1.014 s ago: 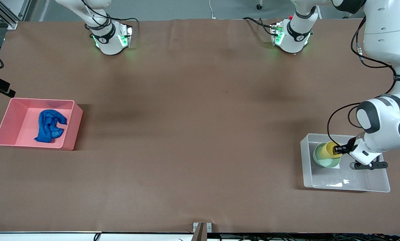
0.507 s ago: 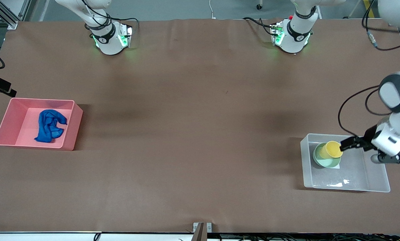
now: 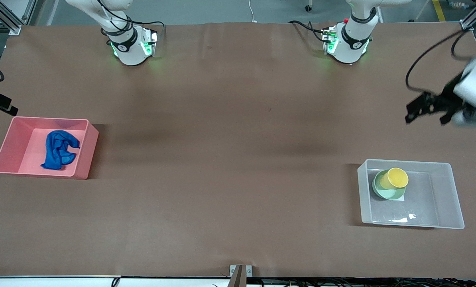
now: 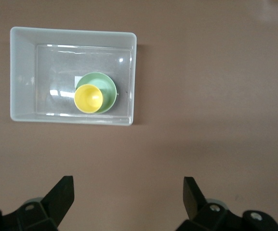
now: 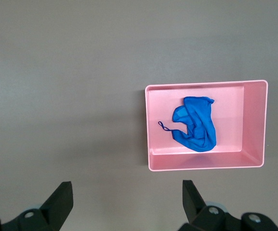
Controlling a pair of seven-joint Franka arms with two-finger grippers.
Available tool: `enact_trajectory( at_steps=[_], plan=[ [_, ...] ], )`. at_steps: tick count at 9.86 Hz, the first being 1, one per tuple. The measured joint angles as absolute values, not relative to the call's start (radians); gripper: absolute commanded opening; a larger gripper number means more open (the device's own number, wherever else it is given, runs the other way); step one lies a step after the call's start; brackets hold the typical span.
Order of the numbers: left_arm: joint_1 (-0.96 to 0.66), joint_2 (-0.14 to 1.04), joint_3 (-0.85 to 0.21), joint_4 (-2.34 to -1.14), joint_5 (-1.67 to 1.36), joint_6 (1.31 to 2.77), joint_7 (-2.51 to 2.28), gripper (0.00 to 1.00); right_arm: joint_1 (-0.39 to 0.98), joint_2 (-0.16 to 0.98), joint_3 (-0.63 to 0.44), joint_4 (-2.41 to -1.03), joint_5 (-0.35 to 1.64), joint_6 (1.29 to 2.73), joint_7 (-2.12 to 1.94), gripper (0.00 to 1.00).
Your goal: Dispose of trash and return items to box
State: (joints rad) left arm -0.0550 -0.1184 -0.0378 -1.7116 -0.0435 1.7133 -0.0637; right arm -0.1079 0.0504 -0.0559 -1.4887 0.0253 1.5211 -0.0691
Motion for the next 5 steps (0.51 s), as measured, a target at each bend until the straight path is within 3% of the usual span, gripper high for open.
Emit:
enact_trajectory(
  at_steps=[2, 5],
  plan=[
    [-0.055, -0.24, -0.049, -1.799, -0.043, 1.706, -0.086, 1.0, -0.106, 0.05, -0.056, -1.489, 0.025, 1.52, -0.069, 1.0],
    [-0.053, -0.225, -0.048, -1.782, -0.008, 1.694, -0.084, 1.0, -0.106, 0.05, -0.057, -1.489, 0.025, 1.52, -0.069, 1.0]
  ],
)
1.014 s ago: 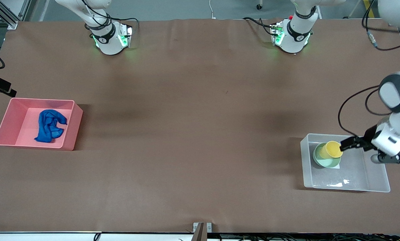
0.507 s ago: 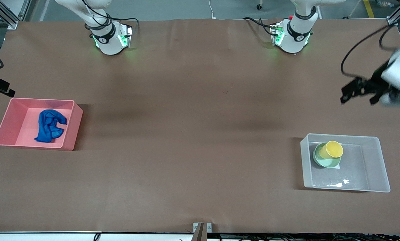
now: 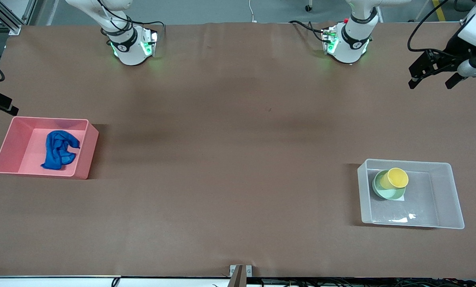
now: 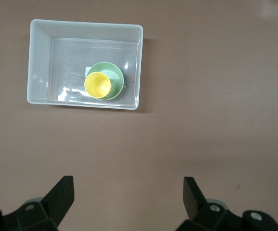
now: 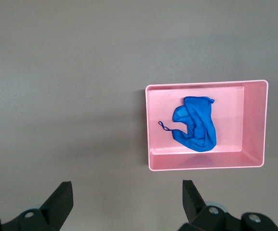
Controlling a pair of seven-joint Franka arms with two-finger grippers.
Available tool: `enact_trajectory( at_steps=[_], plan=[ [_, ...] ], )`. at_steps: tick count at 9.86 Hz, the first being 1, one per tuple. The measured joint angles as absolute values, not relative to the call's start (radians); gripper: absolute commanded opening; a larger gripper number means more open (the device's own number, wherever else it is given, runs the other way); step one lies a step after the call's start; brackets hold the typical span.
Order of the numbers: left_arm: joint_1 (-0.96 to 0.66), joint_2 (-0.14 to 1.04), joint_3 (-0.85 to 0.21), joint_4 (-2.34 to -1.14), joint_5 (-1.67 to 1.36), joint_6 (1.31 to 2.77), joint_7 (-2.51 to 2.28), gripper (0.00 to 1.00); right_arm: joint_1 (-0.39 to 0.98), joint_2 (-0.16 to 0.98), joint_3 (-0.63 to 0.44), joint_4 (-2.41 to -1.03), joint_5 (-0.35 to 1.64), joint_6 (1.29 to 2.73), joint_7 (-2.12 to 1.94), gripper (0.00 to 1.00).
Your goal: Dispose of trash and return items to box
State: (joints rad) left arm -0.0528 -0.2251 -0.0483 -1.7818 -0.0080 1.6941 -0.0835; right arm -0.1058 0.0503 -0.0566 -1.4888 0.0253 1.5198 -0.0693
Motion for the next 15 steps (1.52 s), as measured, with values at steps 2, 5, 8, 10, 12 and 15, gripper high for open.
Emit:
enact_trajectory(
  at_steps=[2, 5, 8, 10, 12, 15],
  plan=[
    [-0.052, -0.119, -0.048, -1.614, -0.006, 1.596, -0.082, 1.0, -0.106, 0.05, -0.057, -1.489, 0.025, 1.519, -0.069, 1.0],
    [-0.052, -0.017, -0.048, -1.461, -0.006, 1.515, -0.072, 1.0, -0.105, 0.05, -0.057, -1.489, 0.025, 1.519, -0.069, 1.0],
    [-0.052, -0.022, -0.048, -1.457, -0.006, 1.486, -0.067, 1.0, -0.105, 0.05, -0.057, -1.489, 0.025, 1.505, -0.07, 1.0],
    [-0.052, -0.022, -0.049, -1.457, -0.006, 1.482, -0.066, 1.0, -0.105, 0.05, -0.057, -1.489, 0.025, 1.504, -0.07, 1.0],
    [-0.053, -0.022, -0.049, -1.457, -0.006, 1.478, -0.066, 1.0, -0.105, 0.05, -0.057, -1.489, 0.025, 1.504, -0.07, 1.0],
    [-0.052, -0.022, -0.049, -1.457, -0.006, 1.462, -0.039, 1.0, -0.105, 0.05, -0.057, -1.489, 0.025, 1.504, -0.07, 1.0]
  ],
)
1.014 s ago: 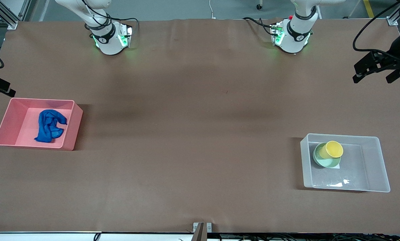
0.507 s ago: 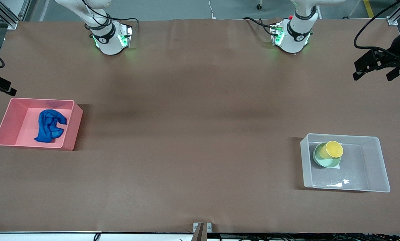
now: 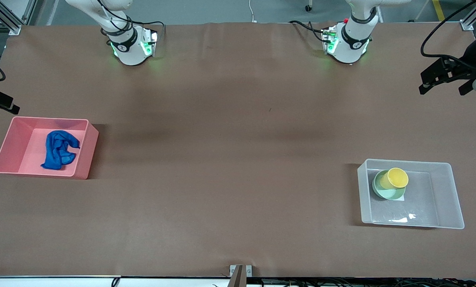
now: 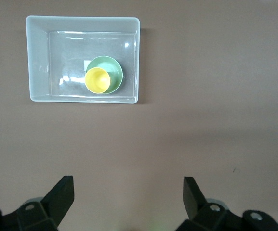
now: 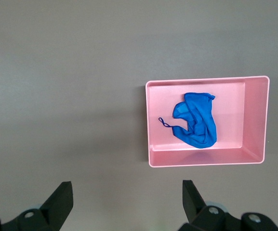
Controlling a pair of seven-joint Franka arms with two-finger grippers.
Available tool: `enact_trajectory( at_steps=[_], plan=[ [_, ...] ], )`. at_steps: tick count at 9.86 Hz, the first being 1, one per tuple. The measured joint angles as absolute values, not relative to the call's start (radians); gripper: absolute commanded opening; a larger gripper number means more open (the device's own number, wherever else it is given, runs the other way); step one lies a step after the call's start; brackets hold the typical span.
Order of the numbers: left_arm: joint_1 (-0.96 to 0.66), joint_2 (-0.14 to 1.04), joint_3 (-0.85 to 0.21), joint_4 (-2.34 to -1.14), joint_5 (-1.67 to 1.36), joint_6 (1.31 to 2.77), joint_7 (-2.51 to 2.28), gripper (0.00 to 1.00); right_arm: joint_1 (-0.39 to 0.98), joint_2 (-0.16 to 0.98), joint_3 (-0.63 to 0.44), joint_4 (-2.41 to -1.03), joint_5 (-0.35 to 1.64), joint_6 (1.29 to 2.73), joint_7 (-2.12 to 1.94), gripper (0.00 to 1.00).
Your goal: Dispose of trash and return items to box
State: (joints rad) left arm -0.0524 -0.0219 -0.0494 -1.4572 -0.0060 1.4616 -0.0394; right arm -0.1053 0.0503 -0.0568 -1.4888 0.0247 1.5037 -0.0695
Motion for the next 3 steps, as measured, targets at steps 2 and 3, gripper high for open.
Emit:
enact_trajectory(
  at_steps=[2, 3],
  plan=[
    [-0.052, -0.022, -0.049, -1.457, -0.006, 1.459, -0.036, 1.0, -0.105, 0.05, -0.057, -1.489, 0.025, 1.504, -0.07, 1.0],
    [-0.052, -0.022, -0.049, -1.457, -0.006, 1.457, -0.036, 1.0, -0.105, 0.05, -0.058, -1.489, 0.025, 1.503, -0.07, 1.0]
  ],
)
